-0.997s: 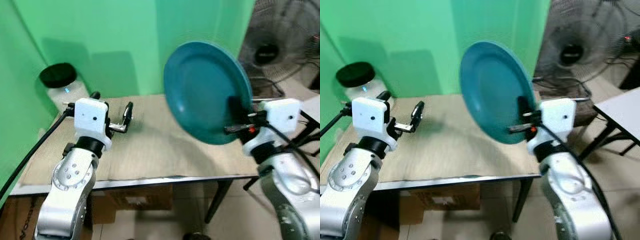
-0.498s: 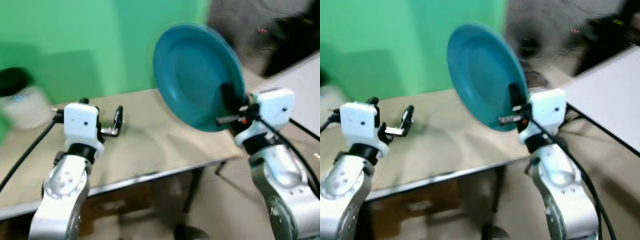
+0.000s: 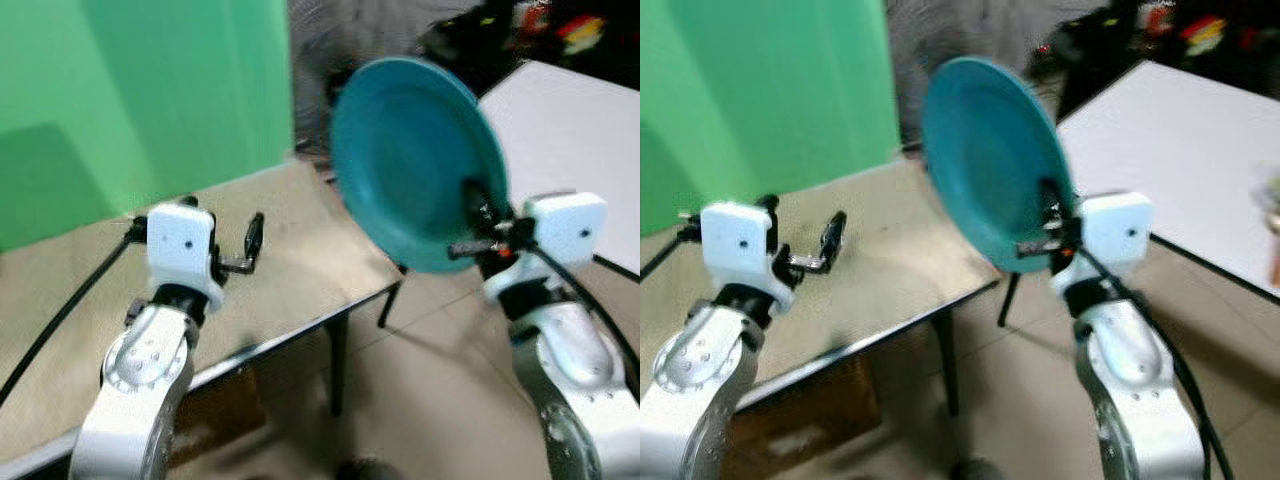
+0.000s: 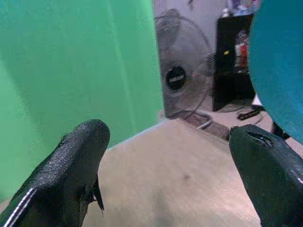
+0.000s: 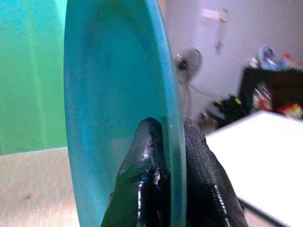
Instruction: Setting the table
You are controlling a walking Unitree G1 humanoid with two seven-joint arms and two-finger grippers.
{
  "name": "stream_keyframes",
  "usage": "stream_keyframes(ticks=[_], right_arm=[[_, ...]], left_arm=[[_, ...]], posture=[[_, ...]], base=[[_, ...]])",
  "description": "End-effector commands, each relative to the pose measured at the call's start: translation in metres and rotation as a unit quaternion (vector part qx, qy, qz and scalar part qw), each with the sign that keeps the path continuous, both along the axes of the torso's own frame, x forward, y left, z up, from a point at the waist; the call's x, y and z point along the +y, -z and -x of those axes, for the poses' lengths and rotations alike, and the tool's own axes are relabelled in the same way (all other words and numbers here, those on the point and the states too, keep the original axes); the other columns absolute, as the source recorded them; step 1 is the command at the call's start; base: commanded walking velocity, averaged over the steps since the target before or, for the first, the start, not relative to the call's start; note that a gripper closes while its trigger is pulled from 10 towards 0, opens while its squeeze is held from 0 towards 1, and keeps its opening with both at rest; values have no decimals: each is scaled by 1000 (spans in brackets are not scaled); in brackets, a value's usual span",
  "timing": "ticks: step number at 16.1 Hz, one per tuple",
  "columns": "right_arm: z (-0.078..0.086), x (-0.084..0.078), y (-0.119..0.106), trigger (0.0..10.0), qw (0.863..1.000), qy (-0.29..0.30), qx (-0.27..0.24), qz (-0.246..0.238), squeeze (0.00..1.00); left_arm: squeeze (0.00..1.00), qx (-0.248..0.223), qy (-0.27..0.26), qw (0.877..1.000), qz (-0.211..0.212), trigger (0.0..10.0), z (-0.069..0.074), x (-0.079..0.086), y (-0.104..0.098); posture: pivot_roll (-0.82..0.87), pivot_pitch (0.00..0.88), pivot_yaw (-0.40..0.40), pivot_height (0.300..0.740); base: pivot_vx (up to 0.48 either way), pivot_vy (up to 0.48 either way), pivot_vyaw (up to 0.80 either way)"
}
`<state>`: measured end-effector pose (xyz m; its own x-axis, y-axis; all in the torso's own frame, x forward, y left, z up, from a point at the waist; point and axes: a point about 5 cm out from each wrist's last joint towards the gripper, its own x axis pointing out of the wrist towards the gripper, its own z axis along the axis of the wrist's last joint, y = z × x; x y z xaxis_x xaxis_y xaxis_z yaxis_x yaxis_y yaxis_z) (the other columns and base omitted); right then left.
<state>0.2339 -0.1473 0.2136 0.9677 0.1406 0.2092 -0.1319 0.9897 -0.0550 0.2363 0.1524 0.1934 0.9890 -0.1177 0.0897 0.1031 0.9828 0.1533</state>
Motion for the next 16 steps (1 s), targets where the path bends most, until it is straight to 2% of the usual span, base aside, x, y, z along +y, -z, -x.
stream_keyframes(ticks=[1,5,9,16], right_arm=[[0,0,-1,10000,1000,0,1,0,0],[-12,3,-5,10000,1000,-3,5,-1,0],[-10,4,5,10000,999,-4,39,10,0],[-9,1,9,10000,998,11,48,30,0]], left_arm=[[71,6,-8,1000,0,10000,-3,1,1],[67,-2,-15,1000,0,10000,-11,-2,-1],[67,3,-6,1000,2,10000,-10,-4,0],[67,2,2,1000,-3,10000,-15,-6,0]], posture=[[-72,55,38,740],[-95,62,26,740],[-103,72,42,740],[-110,58,66,740]], base=[[0,0,-800],[0,-260,-639],[0,-349,0],[0,-350,0]])
